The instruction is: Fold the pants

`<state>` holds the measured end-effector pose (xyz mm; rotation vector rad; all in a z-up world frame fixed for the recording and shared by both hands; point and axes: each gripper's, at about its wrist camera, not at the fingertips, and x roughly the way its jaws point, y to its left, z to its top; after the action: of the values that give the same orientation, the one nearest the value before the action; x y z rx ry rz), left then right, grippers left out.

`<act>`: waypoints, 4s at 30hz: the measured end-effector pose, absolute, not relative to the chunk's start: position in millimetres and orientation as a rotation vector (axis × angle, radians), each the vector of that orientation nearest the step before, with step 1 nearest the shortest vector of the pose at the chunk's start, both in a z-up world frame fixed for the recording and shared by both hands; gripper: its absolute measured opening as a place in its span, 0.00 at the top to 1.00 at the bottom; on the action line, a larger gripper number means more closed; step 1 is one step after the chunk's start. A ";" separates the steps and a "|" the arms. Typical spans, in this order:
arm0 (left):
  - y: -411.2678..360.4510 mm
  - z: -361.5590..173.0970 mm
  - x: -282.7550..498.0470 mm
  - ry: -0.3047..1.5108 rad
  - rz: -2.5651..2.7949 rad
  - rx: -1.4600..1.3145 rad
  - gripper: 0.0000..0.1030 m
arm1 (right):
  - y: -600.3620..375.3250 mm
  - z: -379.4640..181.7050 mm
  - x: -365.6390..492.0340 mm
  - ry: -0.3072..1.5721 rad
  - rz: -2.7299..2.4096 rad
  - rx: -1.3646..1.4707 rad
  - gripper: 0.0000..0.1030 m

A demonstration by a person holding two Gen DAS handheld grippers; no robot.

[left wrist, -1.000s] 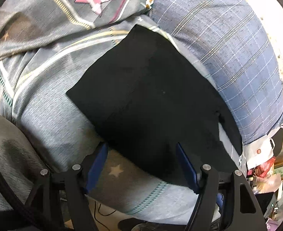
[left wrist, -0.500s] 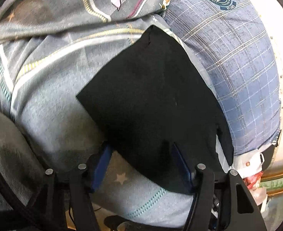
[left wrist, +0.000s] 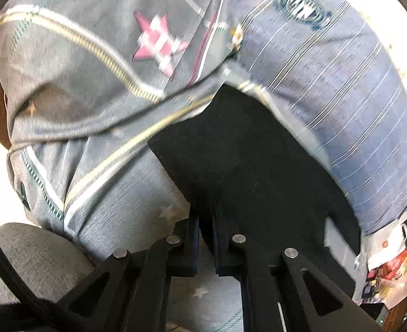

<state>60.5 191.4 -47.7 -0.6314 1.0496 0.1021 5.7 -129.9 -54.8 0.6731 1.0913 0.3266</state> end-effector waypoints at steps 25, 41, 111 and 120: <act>85.1 32.2 15.8 0.857 -0.090 -0.278 0.40 | -112.8 2.6 -31.9 1.050 0.147 0.285 0.91; 46.1 36.1 3.9 0.869 -0.149 -0.238 0.36 | -173.3 10.6 -36.0 0.942 0.026 0.470 0.34; -13.7 70.6 49.8 0.875 -0.145 -0.019 0.30 | -190.0 91.6 -8.2 0.852 -0.070 0.270 0.15; -55.8 118.0 159.7 0.829 -0.186 -0.042 0.27 | -271.6 143.9 85.3 0.808 -0.109 0.357 0.15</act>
<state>159.7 -55.8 118.0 -0.0422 0.8287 -0.1860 85.3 -271.6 143.9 0.3566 0.8082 -0.1088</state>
